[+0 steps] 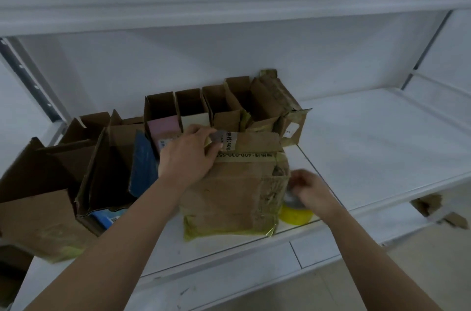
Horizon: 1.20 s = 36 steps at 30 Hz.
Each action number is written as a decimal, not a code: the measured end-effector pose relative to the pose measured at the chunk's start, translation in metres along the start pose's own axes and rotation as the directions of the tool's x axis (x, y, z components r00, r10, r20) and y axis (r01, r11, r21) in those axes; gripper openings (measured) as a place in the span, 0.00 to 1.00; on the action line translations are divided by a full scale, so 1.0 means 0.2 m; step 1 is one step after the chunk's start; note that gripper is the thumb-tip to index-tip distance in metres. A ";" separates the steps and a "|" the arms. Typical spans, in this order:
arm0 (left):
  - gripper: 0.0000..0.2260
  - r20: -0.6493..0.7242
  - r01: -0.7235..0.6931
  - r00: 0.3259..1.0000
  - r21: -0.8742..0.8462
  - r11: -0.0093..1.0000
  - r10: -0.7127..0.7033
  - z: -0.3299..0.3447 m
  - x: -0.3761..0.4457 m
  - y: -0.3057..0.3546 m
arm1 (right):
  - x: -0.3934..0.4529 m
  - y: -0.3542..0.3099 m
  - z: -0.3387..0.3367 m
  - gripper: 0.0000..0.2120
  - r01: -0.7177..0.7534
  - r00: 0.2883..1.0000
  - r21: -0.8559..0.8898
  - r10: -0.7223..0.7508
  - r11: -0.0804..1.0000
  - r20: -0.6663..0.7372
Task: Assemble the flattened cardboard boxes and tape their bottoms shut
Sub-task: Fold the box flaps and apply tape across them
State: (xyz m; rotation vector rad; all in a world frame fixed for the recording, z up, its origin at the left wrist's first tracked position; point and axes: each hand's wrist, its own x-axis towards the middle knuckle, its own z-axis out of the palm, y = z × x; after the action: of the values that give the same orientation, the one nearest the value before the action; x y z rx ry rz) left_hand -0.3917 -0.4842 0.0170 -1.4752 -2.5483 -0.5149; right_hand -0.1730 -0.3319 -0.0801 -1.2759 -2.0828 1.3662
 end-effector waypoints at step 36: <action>0.15 -0.098 -0.033 0.995 -0.163 0.986 0.017 0.00 -0.01 -0.02 | -0.39 -0.72 -0.34 0.05 0.422 0.906 -0.019 -0.422 0.906 -0.006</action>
State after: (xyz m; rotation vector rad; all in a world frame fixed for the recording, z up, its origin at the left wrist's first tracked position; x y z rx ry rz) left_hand -0.3933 -0.4872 0.0155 -1.4924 -2.4613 -0.7903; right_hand -0.1551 -0.3784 0.0901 -0.7645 -2.1998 1.1431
